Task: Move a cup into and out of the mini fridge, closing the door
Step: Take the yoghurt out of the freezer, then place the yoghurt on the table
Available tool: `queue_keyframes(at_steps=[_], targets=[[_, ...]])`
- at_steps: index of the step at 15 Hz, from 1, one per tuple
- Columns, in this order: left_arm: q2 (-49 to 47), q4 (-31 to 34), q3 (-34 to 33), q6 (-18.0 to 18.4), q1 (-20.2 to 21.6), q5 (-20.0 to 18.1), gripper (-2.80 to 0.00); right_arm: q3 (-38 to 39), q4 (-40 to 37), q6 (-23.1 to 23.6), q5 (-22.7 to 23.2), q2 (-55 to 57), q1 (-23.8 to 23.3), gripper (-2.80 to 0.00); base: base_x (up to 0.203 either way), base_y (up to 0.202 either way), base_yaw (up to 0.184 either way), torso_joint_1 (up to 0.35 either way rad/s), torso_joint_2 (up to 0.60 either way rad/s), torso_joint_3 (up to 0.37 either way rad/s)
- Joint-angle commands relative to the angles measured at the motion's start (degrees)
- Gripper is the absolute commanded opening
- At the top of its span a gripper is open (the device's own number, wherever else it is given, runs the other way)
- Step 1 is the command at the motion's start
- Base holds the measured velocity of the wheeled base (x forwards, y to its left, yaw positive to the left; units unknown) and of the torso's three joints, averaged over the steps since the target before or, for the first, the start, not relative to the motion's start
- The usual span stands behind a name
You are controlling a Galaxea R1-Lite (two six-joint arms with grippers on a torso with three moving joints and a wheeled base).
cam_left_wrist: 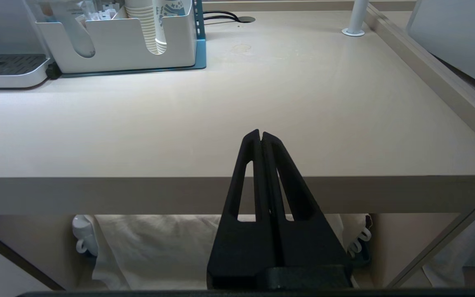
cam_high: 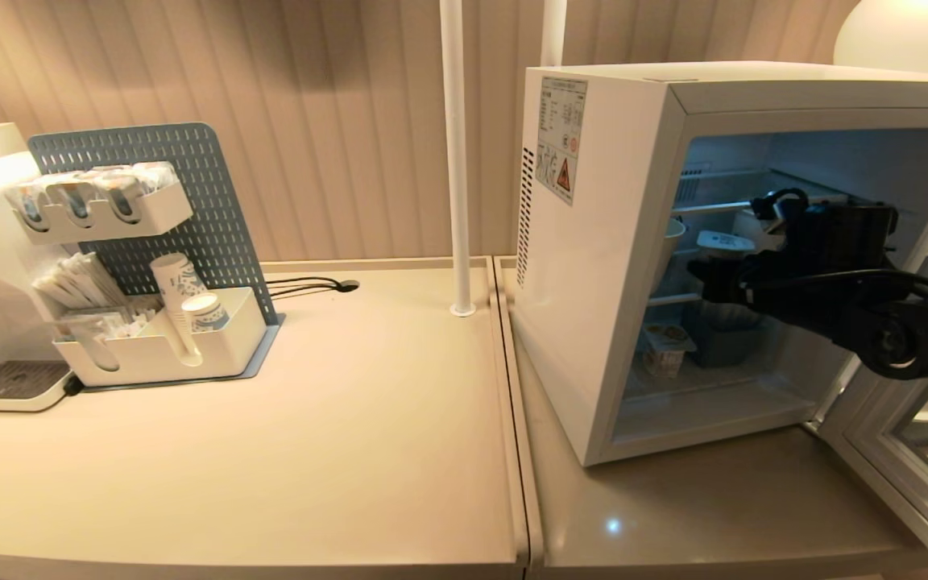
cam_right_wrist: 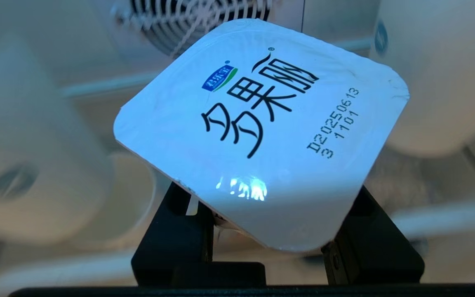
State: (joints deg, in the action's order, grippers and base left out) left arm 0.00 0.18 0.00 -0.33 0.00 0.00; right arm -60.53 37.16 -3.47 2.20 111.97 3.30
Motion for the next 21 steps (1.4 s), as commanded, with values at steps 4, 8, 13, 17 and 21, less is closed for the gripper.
queue_keyframes(at_steps=[4, 8, 13, 17, 21], targets=[[-0.09, -0.01, 0.0, -0.02, 0.0, 0.0, -2.8, 9.22, -0.3, -0.48, 0.16, -11.41, 0.25, -2.8, 0.0, 0.0, 0.0, 0.0, 0.0, 0.0], [-0.09, -0.01, 0.0, -0.02, 0.0, 0.0, -2.8, 19.55, -0.91, -0.71, 0.12, -26.11, 0.42, -2.8, 0.0, 0.0, 0.0, 0.0, 0.0, 0.0], [-0.09, -0.01, 0.06, -0.02, 0.0, 0.0, -2.8, 27.19, -12.3, -0.88, -6.19, -52.68, 0.17, -2.8, 0.0, 0.0, 0.0, 0.0, 0.0, 0.0], [-0.09, -0.01, 0.0, -0.02, 0.0, 0.0, -2.8, 26.43, -25.32, 0.19, -34.45, -72.23, 0.44, -2.8, 0.0, 0.0, 0.0, 0.0, 0.0, 0.0], [-0.09, -0.01, 0.08, -0.02, 0.0, 0.0, -2.8, 32.47, -30.99, 3.26, -43.35, -90.42, 0.07, -2.8, 0.0, 0.0, 0.0, 0.0, 0.0, 0.0]])
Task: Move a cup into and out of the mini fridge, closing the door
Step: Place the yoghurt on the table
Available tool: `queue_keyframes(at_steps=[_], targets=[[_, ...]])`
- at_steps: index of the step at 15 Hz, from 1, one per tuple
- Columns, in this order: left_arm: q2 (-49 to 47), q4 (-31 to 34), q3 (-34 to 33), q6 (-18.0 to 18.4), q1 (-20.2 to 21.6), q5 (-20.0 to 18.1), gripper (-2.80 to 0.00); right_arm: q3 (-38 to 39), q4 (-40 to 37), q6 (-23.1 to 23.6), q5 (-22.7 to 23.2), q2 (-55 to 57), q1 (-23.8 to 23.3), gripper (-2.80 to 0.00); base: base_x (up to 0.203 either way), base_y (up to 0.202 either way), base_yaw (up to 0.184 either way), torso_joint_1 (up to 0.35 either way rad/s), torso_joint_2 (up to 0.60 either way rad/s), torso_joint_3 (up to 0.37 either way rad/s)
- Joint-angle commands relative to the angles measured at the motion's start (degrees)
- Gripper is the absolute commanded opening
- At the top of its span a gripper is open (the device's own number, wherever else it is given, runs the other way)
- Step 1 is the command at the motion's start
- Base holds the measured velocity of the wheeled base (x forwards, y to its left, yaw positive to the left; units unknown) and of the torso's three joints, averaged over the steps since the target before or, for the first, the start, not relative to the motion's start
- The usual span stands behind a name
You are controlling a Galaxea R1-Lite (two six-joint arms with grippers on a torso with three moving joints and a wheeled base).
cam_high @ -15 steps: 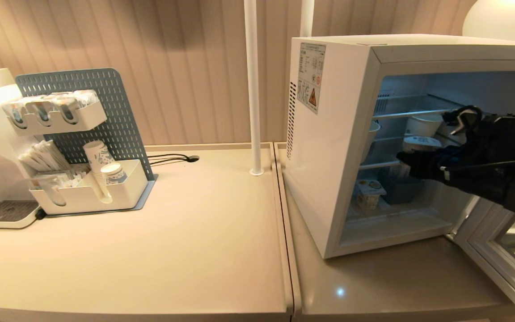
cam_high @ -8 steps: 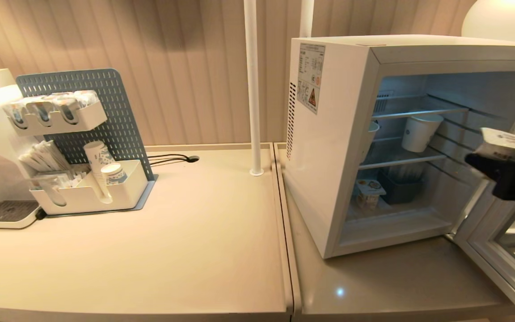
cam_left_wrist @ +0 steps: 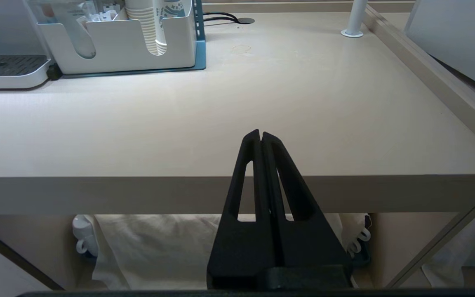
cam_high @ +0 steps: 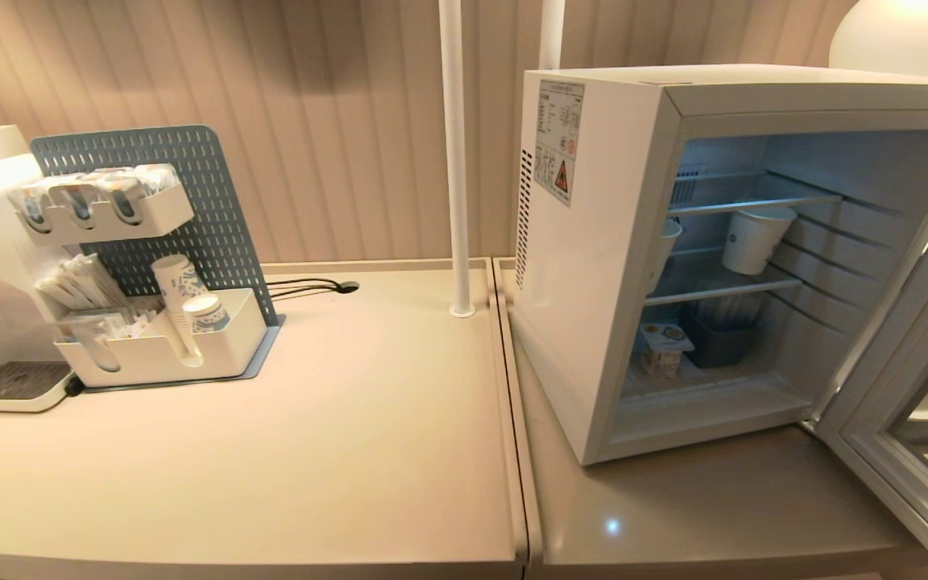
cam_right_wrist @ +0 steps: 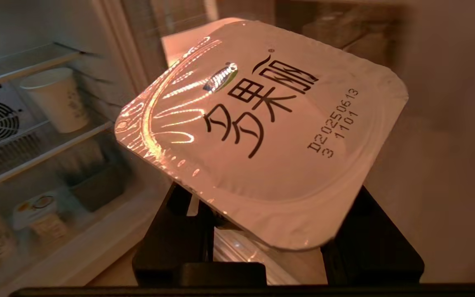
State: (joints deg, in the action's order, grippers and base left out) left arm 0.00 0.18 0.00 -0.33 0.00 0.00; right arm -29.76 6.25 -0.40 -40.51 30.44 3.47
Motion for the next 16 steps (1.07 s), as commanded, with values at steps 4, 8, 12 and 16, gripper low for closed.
queue_keyframes(at_steps=[4, 8, 12, 16], targets=[[-0.09, -0.01, 0.0, -0.02, 0.0, 0.0, -2.8, 11.39, -4.15, 3.19, 12.13, -28.15, -2.45, -2.8, 0.0, 0.0, 0.0, 0.0, 0.0, 0.0], [-0.09, -0.01, 0.0, -0.02, 0.0, 0.0, -2.8, 26.46, -5.94, 5.07, 32.54, -30.55, -3.28, -2.8, 0.0, 0.0, 0.0, 0.0, 0.0, 0.0], [-0.09, -0.01, 0.0, -0.02, 0.0, 0.0, -2.8, 27.75, -12.33, 6.14, 41.86, -30.44, -3.39, -2.8, 0.0, 0.0, 0.0, 0.0, 0.0, 0.0], [-0.09, -0.01, 0.04, -0.02, 0.0, 0.0, -2.8, 26.6, -15.13, 4.8, 41.92, -30.35, -3.39, -2.8, 0.0, 0.0, 0.0, 0.0, 0.0, 0.0]])
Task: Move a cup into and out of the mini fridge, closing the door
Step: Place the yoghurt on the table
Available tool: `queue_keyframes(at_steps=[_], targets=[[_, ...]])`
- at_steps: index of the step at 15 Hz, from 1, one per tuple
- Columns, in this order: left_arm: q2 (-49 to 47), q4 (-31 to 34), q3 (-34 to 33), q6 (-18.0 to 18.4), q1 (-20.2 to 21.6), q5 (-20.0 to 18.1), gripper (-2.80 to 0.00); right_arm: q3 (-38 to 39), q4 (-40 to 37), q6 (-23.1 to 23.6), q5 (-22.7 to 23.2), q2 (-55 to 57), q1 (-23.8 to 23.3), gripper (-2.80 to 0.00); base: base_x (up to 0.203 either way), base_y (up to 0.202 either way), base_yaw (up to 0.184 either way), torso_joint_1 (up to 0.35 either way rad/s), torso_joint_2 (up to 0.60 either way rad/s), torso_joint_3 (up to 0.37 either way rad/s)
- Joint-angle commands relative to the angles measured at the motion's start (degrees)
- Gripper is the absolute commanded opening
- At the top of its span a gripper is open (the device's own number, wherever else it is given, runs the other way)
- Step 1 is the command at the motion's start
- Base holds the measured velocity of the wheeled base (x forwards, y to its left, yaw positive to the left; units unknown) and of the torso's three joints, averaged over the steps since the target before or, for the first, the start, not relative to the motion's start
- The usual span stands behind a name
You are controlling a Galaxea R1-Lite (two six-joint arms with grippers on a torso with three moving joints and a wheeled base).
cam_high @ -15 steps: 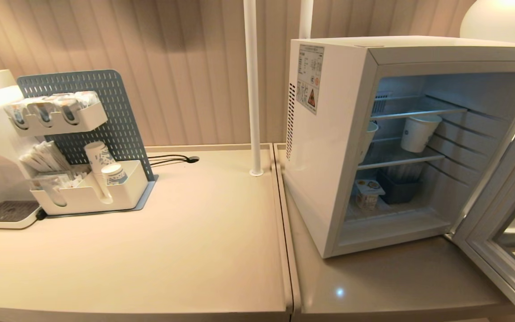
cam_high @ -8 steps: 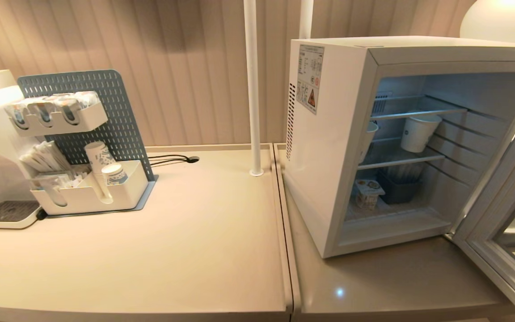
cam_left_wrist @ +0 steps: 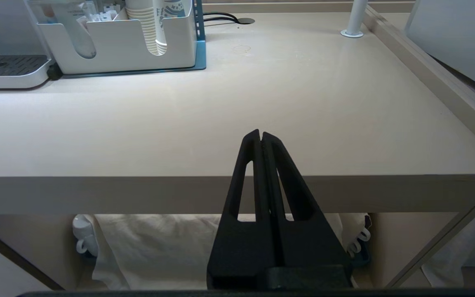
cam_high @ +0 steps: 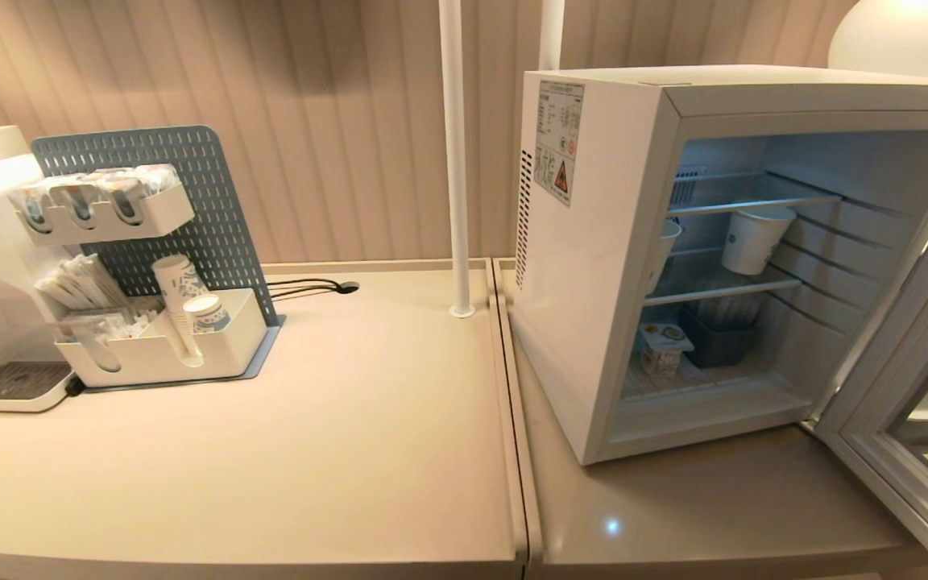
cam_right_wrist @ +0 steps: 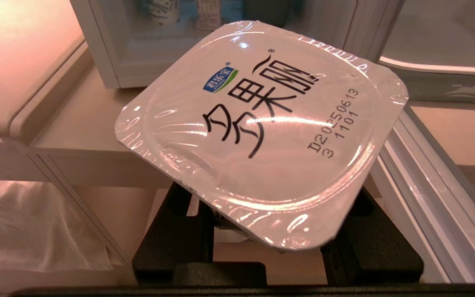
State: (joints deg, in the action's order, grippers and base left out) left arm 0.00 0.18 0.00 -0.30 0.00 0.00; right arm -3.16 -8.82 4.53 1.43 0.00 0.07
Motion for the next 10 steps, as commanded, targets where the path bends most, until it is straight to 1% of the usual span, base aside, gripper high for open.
queue_keyframes(at_steps=[1, 6, 7, 10], targets=[[-0.09, -0.01, 0.0, -0.05, 0.0, 0.0, -2.8, -0.01, -0.06, -0.22, -0.02, 0.04, 0.01, -2.8, 0.0, 0.0, 0.0, 0.0, 0.0, 0.0], [-0.09, -0.01, 0.08, -0.05, 0.0, 0.0, -2.8, -0.01, -0.06, -0.22, -0.02, 0.01, 0.01, -2.8, 0.0, 0.0, 0.0, 0.0, 0.0, 0.0], [-0.09, -0.01, 0.09, -0.05, 0.0, 0.0, -2.8, -0.01, -0.06, -0.22, -0.02, 0.0, 0.01, -2.8, -0.054, 0.0, -0.003, 0.027, 0.0, 0.002], [-0.09, -0.01, 0.0, -0.05, 0.0, 0.0, -2.8, -0.01, -0.06, -0.22, -0.02, 0.09, 0.01, -2.8, -0.153, 0.0, -0.002, 0.004, 0.0, 0.003]])
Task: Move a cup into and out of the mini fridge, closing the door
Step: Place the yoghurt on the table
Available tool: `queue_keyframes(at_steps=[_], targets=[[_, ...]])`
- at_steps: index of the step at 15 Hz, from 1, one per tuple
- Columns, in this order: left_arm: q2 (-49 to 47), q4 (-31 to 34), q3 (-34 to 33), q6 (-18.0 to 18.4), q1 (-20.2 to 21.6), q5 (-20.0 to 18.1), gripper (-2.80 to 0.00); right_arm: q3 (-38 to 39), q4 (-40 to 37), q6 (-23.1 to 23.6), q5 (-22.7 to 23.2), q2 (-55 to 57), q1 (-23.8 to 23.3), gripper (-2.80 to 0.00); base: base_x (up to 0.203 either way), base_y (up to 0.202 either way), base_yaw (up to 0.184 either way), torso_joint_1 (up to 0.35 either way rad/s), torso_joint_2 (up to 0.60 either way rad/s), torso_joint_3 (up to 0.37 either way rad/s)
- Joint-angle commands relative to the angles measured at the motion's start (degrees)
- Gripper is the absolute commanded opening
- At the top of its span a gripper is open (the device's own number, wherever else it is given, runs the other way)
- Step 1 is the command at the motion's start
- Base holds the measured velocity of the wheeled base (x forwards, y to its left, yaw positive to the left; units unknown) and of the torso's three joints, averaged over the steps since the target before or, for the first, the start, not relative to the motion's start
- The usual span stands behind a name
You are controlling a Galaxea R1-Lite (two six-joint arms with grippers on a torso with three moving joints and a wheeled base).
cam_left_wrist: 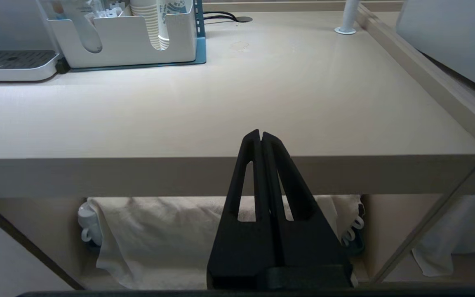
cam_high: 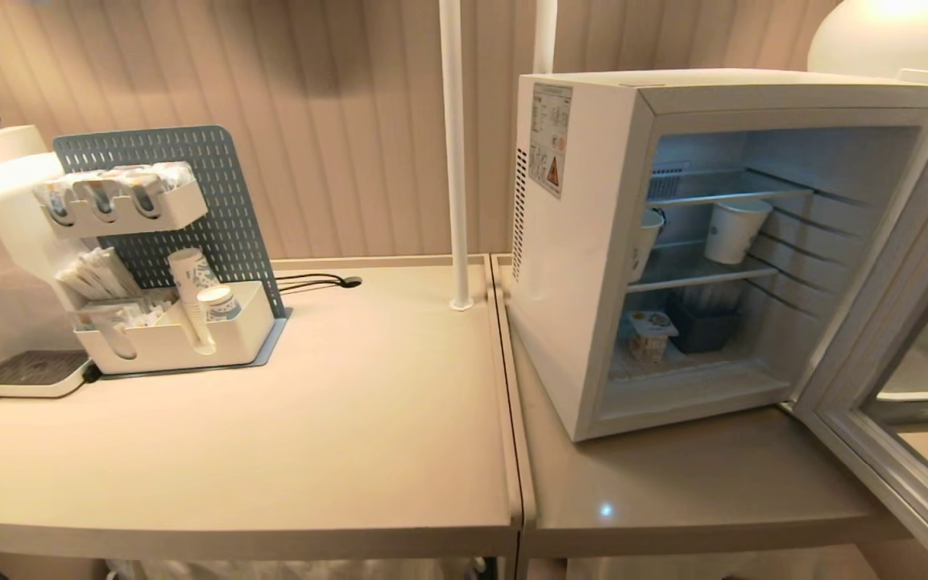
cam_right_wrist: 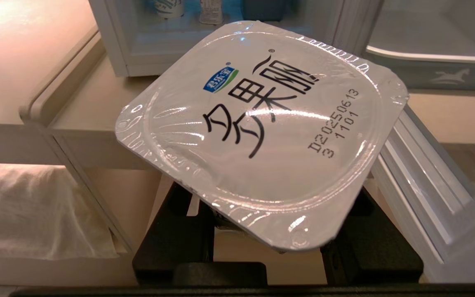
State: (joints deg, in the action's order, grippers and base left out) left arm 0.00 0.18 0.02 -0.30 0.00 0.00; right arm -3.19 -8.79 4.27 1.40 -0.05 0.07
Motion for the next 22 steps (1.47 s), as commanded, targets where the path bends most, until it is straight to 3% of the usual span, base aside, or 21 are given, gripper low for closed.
queue_keyframes(at_steps=[1, 9, 22], targets=[[-0.09, -0.01, -0.01, -0.05, 0.0, 0.0, -2.8, 0.03, -0.09, 0.04, 0.01, 0.14, 0.01, -2.8, -0.052, 0.0, -0.002, 0.002, 0.0, 0.007], [-0.09, -0.01, -0.02, -0.05, 0.0, 0.0, -2.8, 0.03, -0.09, -0.05, 0.01, 0.05, 0.01, -2.8, 0.0, 0.007, 0.0, 0.0, 0.0, 0.0], [-0.09, -0.01, -0.02, -0.05, 0.0, 0.0, -2.8, 0.03, -0.09, -0.05, 0.01, 0.14, 0.01, -2.8, 0.0, 0.184, 0.002, 0.002, 0.0, 0.002]])
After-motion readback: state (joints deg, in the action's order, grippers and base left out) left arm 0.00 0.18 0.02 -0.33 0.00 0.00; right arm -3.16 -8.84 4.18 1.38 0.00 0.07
